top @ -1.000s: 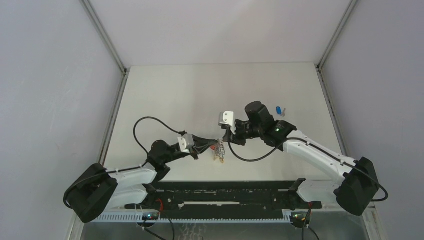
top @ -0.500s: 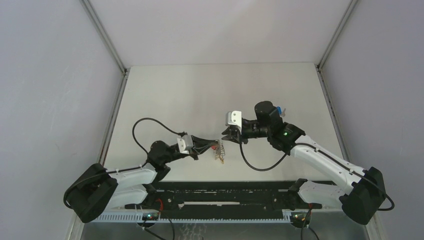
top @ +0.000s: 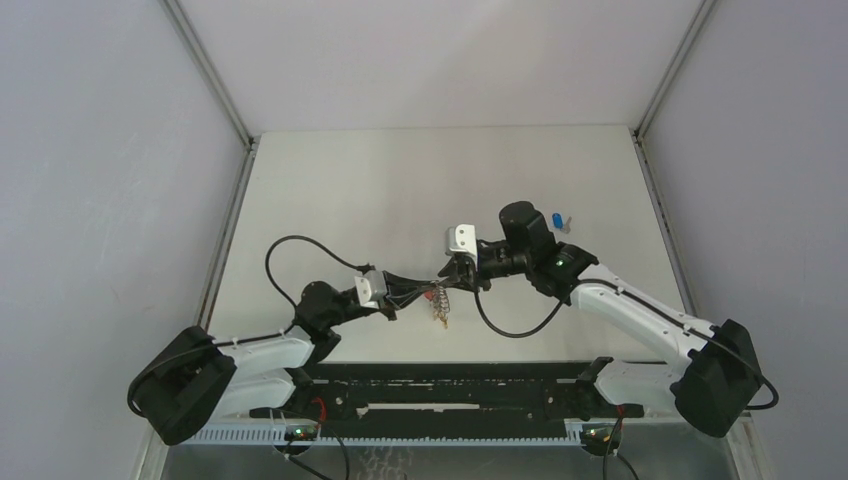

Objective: Put the keys on the keyring

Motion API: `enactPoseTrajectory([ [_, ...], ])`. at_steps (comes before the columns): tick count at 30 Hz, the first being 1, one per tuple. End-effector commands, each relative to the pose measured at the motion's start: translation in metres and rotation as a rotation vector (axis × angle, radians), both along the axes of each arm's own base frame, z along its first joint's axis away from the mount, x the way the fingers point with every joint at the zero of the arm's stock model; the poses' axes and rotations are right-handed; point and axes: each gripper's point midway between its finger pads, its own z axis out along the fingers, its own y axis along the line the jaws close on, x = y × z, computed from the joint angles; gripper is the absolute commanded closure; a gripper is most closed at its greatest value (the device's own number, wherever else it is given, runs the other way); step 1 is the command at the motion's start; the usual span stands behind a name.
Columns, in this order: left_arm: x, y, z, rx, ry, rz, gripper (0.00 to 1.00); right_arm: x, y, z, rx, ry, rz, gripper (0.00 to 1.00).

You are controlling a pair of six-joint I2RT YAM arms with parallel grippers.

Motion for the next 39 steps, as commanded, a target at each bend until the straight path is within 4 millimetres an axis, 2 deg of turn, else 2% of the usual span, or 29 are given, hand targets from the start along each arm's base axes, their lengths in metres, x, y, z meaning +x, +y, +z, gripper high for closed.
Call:
enactPoseTrajectory([
  [1, -0.001, 0.000, 0.018, -0.054, -0.043, -0.007, 1.00, -0.003, 0.005, 0.007, 0.025, -0.015, 0.043, 0.76],
  [5, -0.003, -0.002, 0.016, -0.050, -0.032, -0.021, 1.00, -0.001, 0.007, 0.003, 0.020, -0.010, 0.044, 0.78],
  [8, -0.003, -0.002, 0.014, -0.050, -0.022, -0.024, 1.00, 0.001, 0.009, -0.001, 0.017, 0.001, 0.047, 0.83],
  [12, -0.003, -0.001, 0.008, -0.047, 0.001, -0.017, 1.00, 0.003, 0.009, -0.010, -0.009, 0.023, 0.041, 1.00],
  [14, -0.001, 0.000, 0.003, -0.042, 0.021, -0.004, 0.97, 0.005, 0.007, -0.015, -0.030, 0.028, 0.024, 1.00],
  [18, 0.002, 0.004, -0.008, -0.038, 0.098, 0.030, 0.77, 0.017, 0.001, -0.030, -0.117, 0.008, -0.059, 1.00],
  [21, 0.007, 0.008, -0.021, -0.020, 0.179, 0.068, 0.67, 0.020, -0.002, -0.044, -0.200, 0.012, -0.091, 1.00],
  [24, 0.009, 0.011, -0.035, 0.015, 0.255, 0.095, 0.65, 0.023, -0.002, -0.062, -0.270, 0.034, -0.109, 1.00],
  [28, 0.016, 0.014, -0.056, 0.072, 0.349, 0.147, 0.64, 0.024, -0.001, -0.075, -0.322, 0.049, -0.117, 1.00],
  [32, 0.011, 0.011, -0.059, 0.076, 0.389, 0.117, 0.64, 0.026, 0.001, -0.080, -0.369, 0.057, -0.132, 1.00],
  [39, 0.015, 0.011, -0.067, 0.079, 0.410, 0.137, 0.63, 0.018, 0.004, -0.077, -0.430, 0.059, -0.135, 1.00],
])
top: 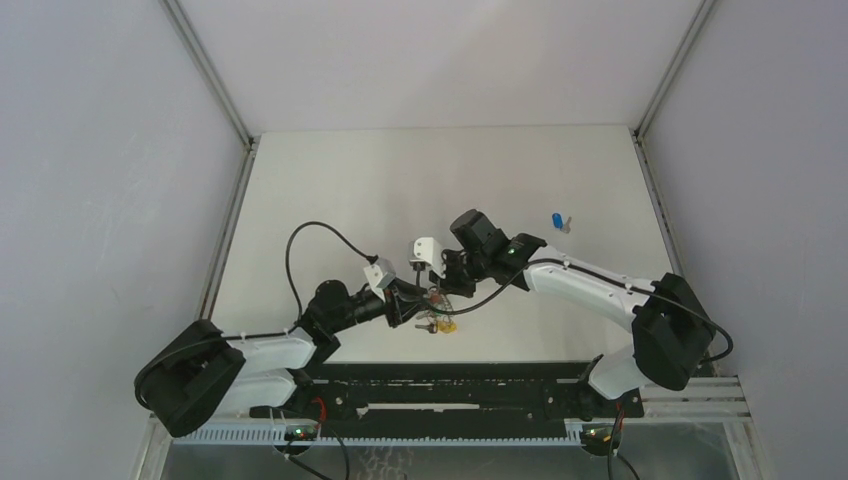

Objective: Put the keys on the keyring

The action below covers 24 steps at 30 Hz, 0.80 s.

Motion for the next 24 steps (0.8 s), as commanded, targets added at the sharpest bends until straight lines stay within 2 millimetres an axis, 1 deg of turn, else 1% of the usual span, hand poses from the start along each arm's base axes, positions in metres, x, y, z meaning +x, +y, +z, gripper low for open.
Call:
enactPoseTrajectory([
  [1, 0.005, 0.000, 0.004, -0.027, 0.010, 0.024, 0.63, 0.000, 0.001, 0.016, -0.029, -0.041, -0.017, 1.00],
  [3, 0.006, 0.000, 0.006, -0.033, 0.006, 0.026, 0.63, 0.006, -0.003, 0.026, -0.035, -0.080, -0.057, 1.00],
  [6, 0.010, 0.002, 0.010, -0.040, -0.006, 0.049, 0.63, 0.023, -0.010, 0.046, -0.024, -0.179, -0.132, 1.00],
  [8, 0.016, 0.004, 0.012, -0.036, -0.013, 0.074, 0.63, 0.034, -0.015, 0.055, -0.025, -0.244, -0.181, 1.00],
  [10, 0.022, 0.005, 0.012, -0.025, -0.013, 0.100, 0.63, 0.045, -0.020, 0.058, -0.047, -0.296, -0.228, 1.00],
  [11, 0.024, 0.006, 0.013, -0.023, -0.014, 0.108, 0.63, 0.046, -0.021, 0.058, -0.060, -0.309, -0.235, 1.00],
  [13, 0.026, 0.007, 0.013, -0.021, -0.017, 0.116, 0.63, 0.047, -0.021, 0.050, -0.095, -0.312, -0.233, 1.00],
  [15, 0.028, 0.008, 0.012, -0.018, -0.014, 0.124, 0.63, 0.043, -0.019, 0.037, -0.125, -0.287, -0.217, 1.00],
  [20, 0.029, 0.010, 0.004, -0.011, 0.006, 0.131, 0.63, 0.023, -0.006, 0.007, -0.146, -0.167, -0.135, 1.00],
  [24, 0.026, 0.007, 0.001, -0.023, 0.008, 0.111, 0.63, 0.011, 0.001, -0.003, -0.124, -0.083, -0.081, 1.00],
])
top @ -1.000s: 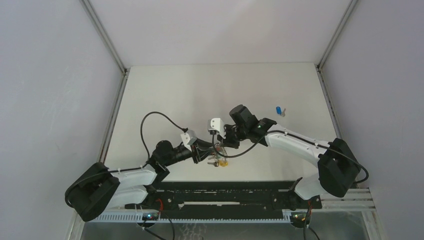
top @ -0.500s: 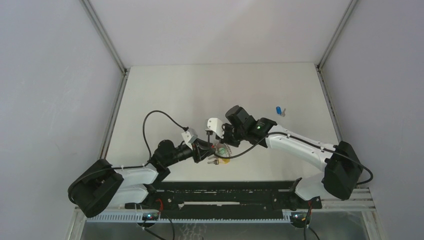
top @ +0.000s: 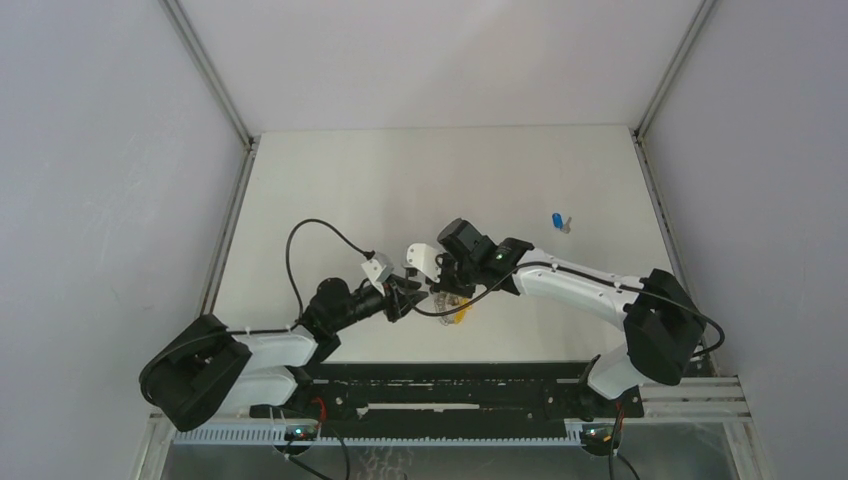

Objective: Put the keys on the keyring

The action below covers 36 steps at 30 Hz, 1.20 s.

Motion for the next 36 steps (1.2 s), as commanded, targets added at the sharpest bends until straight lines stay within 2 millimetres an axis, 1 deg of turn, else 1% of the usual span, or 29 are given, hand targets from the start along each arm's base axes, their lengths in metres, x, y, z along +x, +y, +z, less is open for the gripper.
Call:
enactPoseTrajectory([
  [1, 0.004, -0.004, 0.012, -0.051, -0.041, -0.010, 0.63, -0.010, 0.021, 0.007, 0.088, 0.083, 0.053, 1.00],
  [6, 0.001, -0.008, 0.014, -0.079, -0.072, -0.039, 0.63, -0.015, 0.022, 0.002, 0.106, 0.143, 0.067, 1.00],
  [11, -0.003, -0.019, 0.018, -0.102, -0.119, -0.116, 0.64, -0.016, 0.021, 0.000, 0.117, 0.172, 0.072, 1.00],
  [14, -0.009, -0.024, 0.015, -0.097, -0.128, -0.167, 0.65, -0.015, 0.019, 0.000, 0.122, 0.176, 0.067, 1.00],
  [18, -0.012, -0.024, 0.012, -0.086, -0.132, -0.185, 0.66, -0.014, 0.016, 0.002, 0.127, 0.170, 0.063, 1.00],
  [23, -0.008, -0.028, 0.011, -0.078, -0.143, -0.195, 0.67, -0.013, 0.013, 0.006, 0.146, 0.163, 0.074, 1.00],
  [28, -0.004, -0.025, -0.001, -0.034, -0.168, -0.173, 0.67, -0.009, 0.013, 0.009, 0.167, 0.154, 0.080, 1.00],
  [32, -0.001, -0.022, -0.007, 0.004, -0.204, -0.163, 0.67, -0.009, 0.013, 0.006, 0.174, 0.151, 0.084, 1.00],
  [36, 0.001, -0.021, -0.008, 0.028, -0.250, -0.170, 0.65, -0.013, 0.012, 0.003, 0.170, 0.150, 0.098, 1.00],
])
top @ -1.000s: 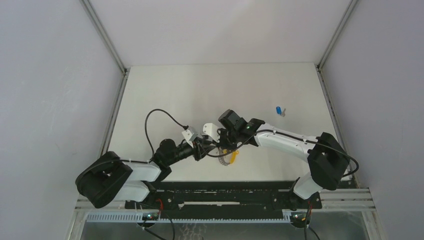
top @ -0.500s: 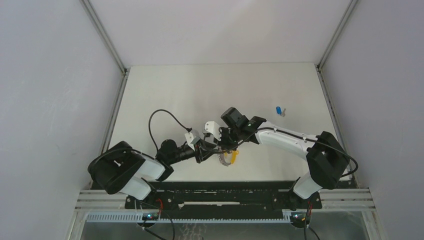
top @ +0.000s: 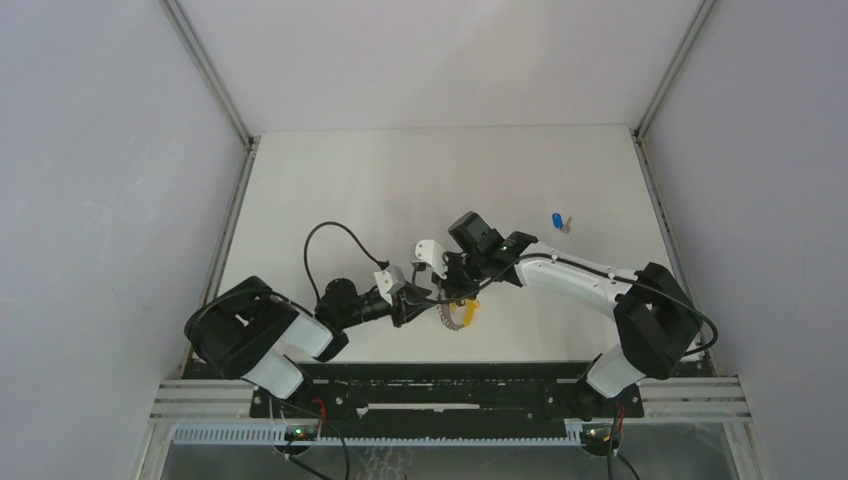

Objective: Put the keys on the keyring

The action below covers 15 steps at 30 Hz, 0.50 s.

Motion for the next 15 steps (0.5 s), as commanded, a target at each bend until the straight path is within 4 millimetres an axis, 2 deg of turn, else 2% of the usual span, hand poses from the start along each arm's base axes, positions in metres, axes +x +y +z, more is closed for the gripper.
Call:
enactPoseTrajectory([
  [1, 0.012, -0.001, 0.014, -0.003, -0.150, 0.005, 0.64, 0.000, 0.009, 0.018, 0.078, -0.059, 0.044, 1.00],
  [5, 0.012, -0.001, 0.013, 0.011, -0.194, -0.041, 0.62, -0.004, 0.010, 0.021, 0.101, -0.072, 0.074, 1.00],
  [15, 0.005, -0.018, 0.025, -0.026, -0.203, -0.167, 0.62, -0.005, 0.011, 0.026, 0.137, -0.095, 0.096, 1.00],
])
